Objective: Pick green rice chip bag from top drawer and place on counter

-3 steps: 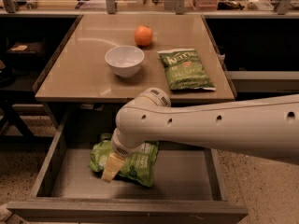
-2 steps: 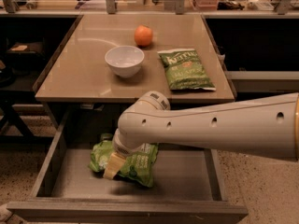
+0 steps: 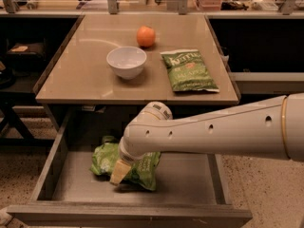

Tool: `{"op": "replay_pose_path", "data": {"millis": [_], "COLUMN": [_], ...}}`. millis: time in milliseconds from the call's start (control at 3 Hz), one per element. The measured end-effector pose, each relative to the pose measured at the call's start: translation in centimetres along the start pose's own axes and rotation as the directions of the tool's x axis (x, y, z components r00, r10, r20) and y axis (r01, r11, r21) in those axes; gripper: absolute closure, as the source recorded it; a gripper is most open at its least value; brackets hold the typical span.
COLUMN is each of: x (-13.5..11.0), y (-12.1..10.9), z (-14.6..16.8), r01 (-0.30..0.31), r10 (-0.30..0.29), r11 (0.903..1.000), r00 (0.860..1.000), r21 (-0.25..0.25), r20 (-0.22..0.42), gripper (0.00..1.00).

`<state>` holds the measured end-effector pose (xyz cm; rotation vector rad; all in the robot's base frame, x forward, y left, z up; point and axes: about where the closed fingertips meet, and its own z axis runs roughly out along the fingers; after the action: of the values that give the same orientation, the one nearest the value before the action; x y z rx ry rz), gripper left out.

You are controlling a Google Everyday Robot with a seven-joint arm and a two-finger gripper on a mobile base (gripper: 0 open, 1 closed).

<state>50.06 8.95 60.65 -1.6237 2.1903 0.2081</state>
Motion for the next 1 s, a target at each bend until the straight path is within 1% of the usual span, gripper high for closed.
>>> {"op": "replay_pose_path", "data": {"millis": [333,667,1000], "x": [0.89,0.92,0.92], "y": [1.04,1.08,1.08], "z": [0.56,0.58,0.58], "r01": [0.009,0.009,0.009], "r10": [-0.009,-0.009,-0.009], "r11": [0.9999,0.9999,0.9999], "r00": [1.000,1.000,1.000], "r21": [-0.011,-0.011,-0.011], "r20": [-0.006,-0.007,-0.007], "gripper": [0.00,0.18,0.41]}}
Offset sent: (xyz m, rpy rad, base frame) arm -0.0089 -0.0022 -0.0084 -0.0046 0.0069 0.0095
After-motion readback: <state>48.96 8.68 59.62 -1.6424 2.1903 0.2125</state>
